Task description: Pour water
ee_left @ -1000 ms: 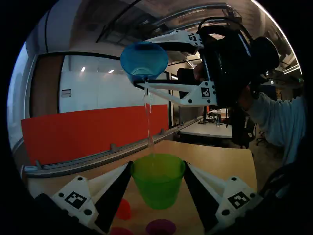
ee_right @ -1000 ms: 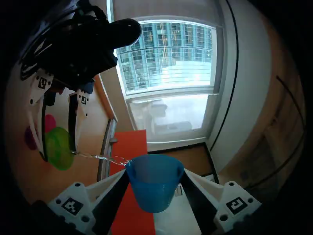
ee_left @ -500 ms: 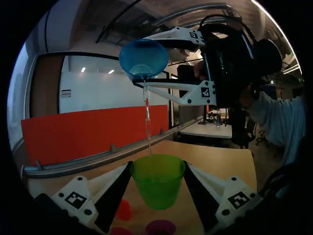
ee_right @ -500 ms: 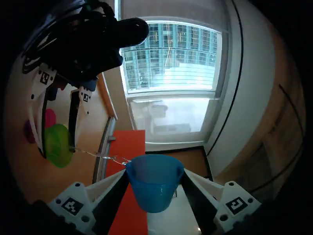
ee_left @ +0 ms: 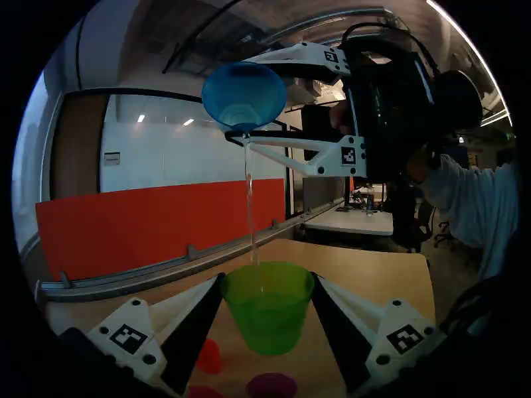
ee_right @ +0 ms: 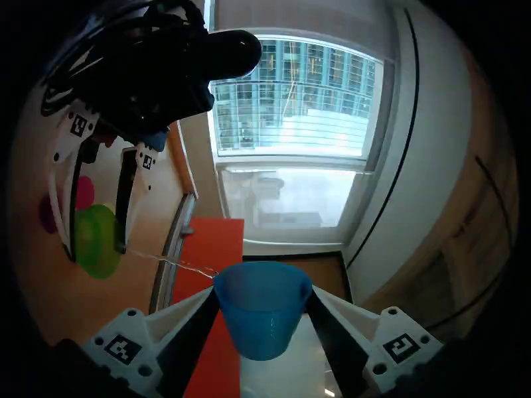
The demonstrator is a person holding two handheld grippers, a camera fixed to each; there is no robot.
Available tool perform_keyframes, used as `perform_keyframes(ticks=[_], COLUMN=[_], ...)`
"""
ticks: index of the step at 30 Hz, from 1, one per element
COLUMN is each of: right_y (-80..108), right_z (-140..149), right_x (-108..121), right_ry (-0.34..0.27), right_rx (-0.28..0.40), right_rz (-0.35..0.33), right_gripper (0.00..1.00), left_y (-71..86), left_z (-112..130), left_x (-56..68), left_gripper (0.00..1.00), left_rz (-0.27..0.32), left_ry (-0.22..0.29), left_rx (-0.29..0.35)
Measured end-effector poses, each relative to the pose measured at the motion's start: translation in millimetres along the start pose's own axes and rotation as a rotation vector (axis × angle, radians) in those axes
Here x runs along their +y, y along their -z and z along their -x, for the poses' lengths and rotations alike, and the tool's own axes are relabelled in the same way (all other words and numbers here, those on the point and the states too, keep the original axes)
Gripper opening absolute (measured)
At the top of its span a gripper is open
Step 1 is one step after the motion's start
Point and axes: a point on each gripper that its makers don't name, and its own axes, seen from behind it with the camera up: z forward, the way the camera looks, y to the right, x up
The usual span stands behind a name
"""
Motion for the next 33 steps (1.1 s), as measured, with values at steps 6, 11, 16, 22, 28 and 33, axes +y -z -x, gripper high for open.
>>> perform_keyframes(ticks=[6,11,16,22,28,33], right_y=[0.0,0.8,2.2,4.2,5.1,6.3], right_z=[-2.4,-4.3,-6.2,-8.6,-9.0,-7.6], right_x=[0.8,0.0,0.0,0.3,0.1,1.9], right_ry=[0.024,0.047,0.071,0.095,0.098,0.068], right_rx=[0.001,0.001,0.000,0.001,0.002,0.004], right_rz=[-0.001,-0.002,-0.002,0.002,0.006,0.009], right_gripper=[0.90,0.90,0.90,0.90,0.90,0.90], left_y=[-1.0,-0.8,-1.4,-2.7,-3.7,-4.0], left_z=[-1.8,-3.6,-4.5,-4.6,-5.3,-6.8], left_x=[0.3,0.6,0.8,0.5,0.0,0.4], left_gripper=[0.90,0.90,0.90,0.90,0.90,0.90], left_rz=[0.001,0.000,0.001,0.000,-0.001,-0.001], left_ry=[0.000,-0.002,-0.001,-0.002,0.000,-0.001], left_rx=[0.002,0.002,0.003,0.004,0.006,0.009])
